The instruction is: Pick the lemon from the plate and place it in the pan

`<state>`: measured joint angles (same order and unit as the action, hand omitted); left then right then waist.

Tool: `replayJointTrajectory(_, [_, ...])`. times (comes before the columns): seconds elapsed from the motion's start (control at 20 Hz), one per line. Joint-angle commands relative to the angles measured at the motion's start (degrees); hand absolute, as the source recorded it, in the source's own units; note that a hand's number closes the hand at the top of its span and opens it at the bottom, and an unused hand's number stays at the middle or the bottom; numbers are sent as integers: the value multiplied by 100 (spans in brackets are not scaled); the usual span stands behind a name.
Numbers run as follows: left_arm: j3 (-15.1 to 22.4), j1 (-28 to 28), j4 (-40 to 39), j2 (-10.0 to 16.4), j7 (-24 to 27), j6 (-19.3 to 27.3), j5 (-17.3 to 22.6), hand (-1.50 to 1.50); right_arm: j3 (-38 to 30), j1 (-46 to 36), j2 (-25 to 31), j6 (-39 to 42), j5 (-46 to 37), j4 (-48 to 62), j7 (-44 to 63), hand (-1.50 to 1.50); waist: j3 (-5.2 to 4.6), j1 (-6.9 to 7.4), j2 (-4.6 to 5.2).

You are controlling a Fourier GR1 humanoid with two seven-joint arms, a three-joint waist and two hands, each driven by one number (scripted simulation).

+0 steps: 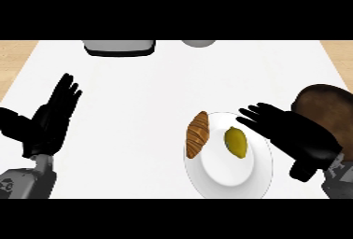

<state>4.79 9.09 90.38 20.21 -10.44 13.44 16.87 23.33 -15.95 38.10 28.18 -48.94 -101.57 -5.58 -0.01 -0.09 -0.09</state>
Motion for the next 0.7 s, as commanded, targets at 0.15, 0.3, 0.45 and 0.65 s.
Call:
replayJointTrajectory(0.15, [-184, 241, -239, -224, -16, -177, -232, 0, 63, 274, -721, 153, -523, -508, 279, -150, 1, -4, 6])
replayJointTrajectory(0.3, [-224, -58, -77, -257, 18, -279, -285, 0, 203, -181, -1185, 510, -769, -140, 545, -150, 0, 36, 10])
replayJointTrajectory(0.45, [-267, 238, -150, -342, -67, -270, -380, 0, 236, -103, -1202, 589, -1089, 74, 540, -150, 1, 22, 11])
replayJointTrajectory(0.65, [-415, -191, 160, -358, -87, -409, -411, 0, 258, 400, -1284, -142, -1628, 414, 308, -150, 2, 22, 7])
